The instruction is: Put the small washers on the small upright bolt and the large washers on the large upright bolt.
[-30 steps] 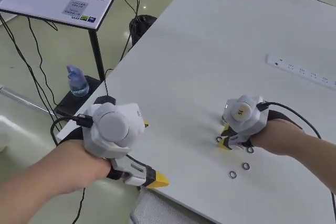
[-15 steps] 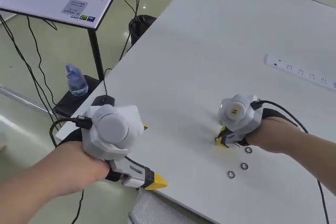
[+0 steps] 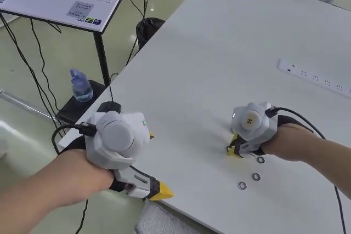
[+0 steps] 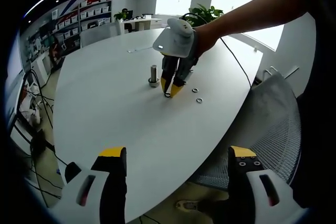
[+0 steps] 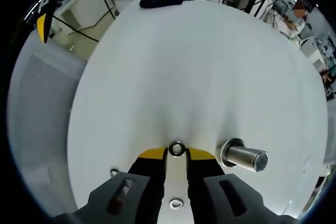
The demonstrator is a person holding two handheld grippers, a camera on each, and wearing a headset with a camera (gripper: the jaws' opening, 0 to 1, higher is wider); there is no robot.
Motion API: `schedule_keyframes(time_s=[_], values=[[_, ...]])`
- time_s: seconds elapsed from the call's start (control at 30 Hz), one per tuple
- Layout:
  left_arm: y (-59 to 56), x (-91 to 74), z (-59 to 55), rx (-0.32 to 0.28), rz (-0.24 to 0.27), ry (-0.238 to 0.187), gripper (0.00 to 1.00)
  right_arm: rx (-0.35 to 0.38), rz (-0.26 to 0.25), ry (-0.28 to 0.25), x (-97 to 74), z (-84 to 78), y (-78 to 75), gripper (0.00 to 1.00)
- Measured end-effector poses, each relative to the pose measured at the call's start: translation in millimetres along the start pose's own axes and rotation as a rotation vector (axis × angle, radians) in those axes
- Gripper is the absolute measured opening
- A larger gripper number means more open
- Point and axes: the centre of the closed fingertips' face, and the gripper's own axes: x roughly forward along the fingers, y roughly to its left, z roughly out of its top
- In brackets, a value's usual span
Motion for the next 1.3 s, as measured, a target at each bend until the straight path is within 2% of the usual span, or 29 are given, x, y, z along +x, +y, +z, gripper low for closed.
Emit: schedule_keyframes(time_s=[0.2,0.47,0.67,0.83,0.9,1.0,1.1,1.3], values=[[3.0,0.1,0.4,0.0,0.004,0.002,0.78,-0.007,-0.004,0.007,0.3,0.4,-2.1,0.15],[-0.7,2.4,-1.0,0.001,-0.005,0.009,0.77,0.032,-0.011,0.039,1.5,0.7,-2.1,0.14],[-1.5,2.7,-0.9,0.001,-0.006,0.008,0.76,0.024,-0.019,0.07,2.5,0.5,-1.8,0.14],[-1.8,1.5,-1.8,-0.001,-0.003,0.008,0.76,0.046,-0.021,0.066,2.3,0.0,-2.9,0.14],[-2.0,0.7,-3.0,0.001,-0.002,0.011,0.76,0.076,-0.02,0.054,2.2,0.2,-3.3,0.14],[-1.6,-0.6,-3.8,-0.001,0.002,0.012,0.76,0.111,-0.002,0.031,1.4,1.4,-1.3,0.13],[-1.5,-2.2,-3.5,-0.001,0.005,0.011,0.76,0.12,0.0,0.031,0.5,0.3,-0.3,0.13],[-0.7,-1.7,-1.5,0.0,0.011,0.01,0.76,0.142,-0.004,0.028,-12.7,-3.9,0.8,0.13]])
